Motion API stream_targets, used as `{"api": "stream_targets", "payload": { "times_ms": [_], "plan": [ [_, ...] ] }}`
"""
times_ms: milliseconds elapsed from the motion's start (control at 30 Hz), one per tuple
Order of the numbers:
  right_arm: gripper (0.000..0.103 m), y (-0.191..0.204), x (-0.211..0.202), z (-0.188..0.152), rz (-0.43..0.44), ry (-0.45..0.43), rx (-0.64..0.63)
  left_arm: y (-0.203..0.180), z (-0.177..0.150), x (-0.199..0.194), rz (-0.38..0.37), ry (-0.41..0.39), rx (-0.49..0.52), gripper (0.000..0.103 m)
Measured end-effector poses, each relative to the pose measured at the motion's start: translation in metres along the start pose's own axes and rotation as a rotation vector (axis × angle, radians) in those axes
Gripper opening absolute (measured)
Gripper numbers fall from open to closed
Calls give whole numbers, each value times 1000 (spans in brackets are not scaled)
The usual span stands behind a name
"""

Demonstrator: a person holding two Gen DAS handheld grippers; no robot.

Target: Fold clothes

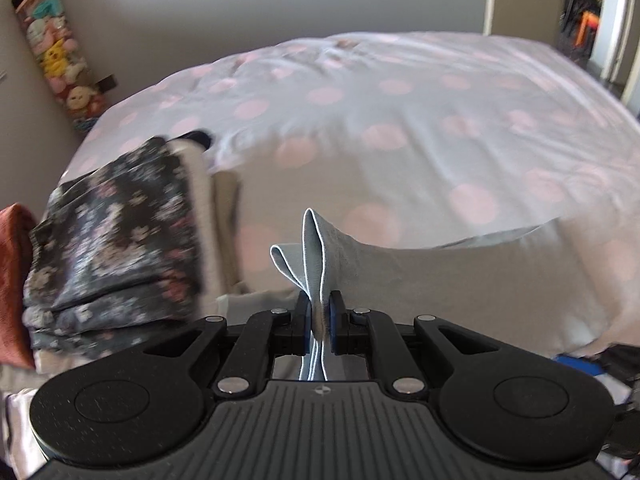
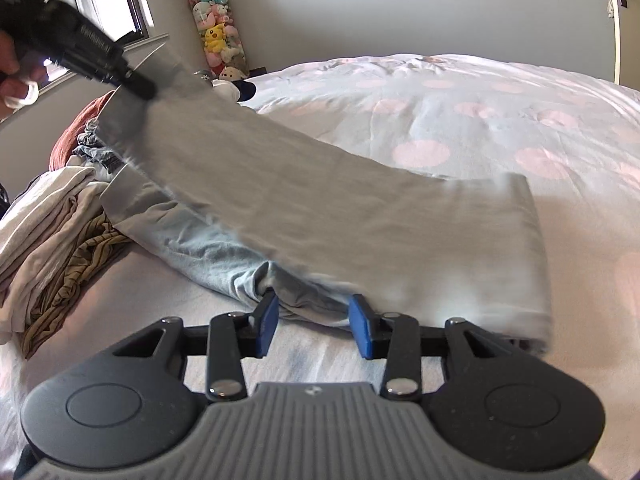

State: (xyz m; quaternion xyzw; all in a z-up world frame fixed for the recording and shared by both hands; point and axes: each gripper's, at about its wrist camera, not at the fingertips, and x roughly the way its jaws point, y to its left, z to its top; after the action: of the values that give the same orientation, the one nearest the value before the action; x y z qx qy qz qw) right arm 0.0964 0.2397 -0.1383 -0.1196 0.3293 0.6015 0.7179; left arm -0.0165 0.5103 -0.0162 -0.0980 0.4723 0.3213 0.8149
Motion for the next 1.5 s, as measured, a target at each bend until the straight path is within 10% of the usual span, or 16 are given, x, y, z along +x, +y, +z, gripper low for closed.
{"api": "stream_targets", "payload": {
  "times_ms": [433, 767, 1100, 1500],
  "plan": [
    [44, -1, 15, 3, 9, 16, 28, 24, -40, 80, 96, 93, 32, 13],
    [44, -19, -27, 1, -87, -24, 43, 3, -64, 34, 217, -29, 70, 38],
    [44, -38, -25, -9, -317, 26, 33, -20, -85, 35, 99, -2, 80, 38],
    [44, -74, -4, -15, -287, -79, 361, -14, -92, 84, 62, 108, -22, 33]
  ]
}}
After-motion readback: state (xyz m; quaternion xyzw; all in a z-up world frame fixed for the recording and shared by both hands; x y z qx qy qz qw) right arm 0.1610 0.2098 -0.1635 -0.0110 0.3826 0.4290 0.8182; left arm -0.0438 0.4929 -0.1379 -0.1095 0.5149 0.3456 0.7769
